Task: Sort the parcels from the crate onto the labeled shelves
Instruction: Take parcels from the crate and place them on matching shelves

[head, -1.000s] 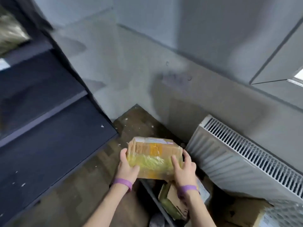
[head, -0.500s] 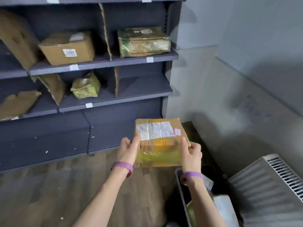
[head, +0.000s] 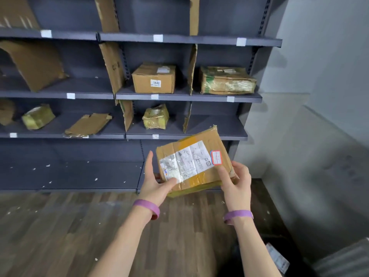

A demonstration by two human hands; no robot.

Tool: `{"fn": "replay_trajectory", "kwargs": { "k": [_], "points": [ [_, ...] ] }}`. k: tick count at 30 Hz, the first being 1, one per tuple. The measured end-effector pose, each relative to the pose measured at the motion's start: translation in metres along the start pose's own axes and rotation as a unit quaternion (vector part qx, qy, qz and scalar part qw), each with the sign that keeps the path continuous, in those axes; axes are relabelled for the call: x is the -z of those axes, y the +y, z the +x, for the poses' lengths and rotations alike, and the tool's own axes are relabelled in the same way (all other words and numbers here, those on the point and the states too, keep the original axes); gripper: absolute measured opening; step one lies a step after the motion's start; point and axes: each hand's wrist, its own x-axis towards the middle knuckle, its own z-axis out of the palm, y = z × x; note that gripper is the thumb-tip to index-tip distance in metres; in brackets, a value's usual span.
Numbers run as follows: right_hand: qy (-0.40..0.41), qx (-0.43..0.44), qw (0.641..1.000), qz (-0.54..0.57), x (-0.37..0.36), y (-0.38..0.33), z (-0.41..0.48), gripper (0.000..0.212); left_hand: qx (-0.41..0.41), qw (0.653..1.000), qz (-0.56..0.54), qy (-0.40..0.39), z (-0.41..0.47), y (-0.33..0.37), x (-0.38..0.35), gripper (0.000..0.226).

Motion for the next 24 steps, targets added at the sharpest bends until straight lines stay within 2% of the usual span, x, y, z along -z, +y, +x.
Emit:
{"fn": "replay_trajectory", "kwargs": {
  "k": [3, 8, 12, 14, 17, 21, 24],
  "points": [
    [-0.012, 0.021, 1.000, -0.019, -0.007, -0.011, -0.002, 0.041, -0.005, 1.000, 0.010, -0.008, -0.004, 0.004, 0.013, 0.103],
    [-0.027, 0.042, 0.999, -0.013, -0.019, -0.031, 0.012, 0.031, -0.009, 1.000, -0.003, -0.022, 0.003, 0.009, 0.030, 0.106],
    [-0.034, 0.062, 0.997, -0.015, -0.028, -0.039, 0.023, 0.029, -0.009, 0.997, -0.079, 0.009, 0.018, 0.009, 0.040, 0.081],
    [-0.032, 0.066, 0.997, -0.010, -0.033, -0.041, 0.025, 0.029, -0.016, 0.994, -0.103, 0.014, 0.025, 0.011, 0.043, 0.077],
    [-0.018, 0.060, 0.998, 0.012, -0.042, -0.042, 0.029, 0.027, -0.021, 0.994, -0.103, 0.006, 0.029, 0.013, 0.044, 0.088],
    [0.016, 0.043, 0.998, 0.041, -0.056, -0.042, 0.030, 0.033, -0.016, 0.999, -0.048, 0.016, 0.028, 0.003, 0.040, 0.098],
    [0.046, 0.029, 0.996, 0.066, -0.067, -0.038, 0.028, 0.038, 0.003, 0.997, -0.077, 0.024, 0.027, -0.006, 0.038, 0.101]
  ]
}}
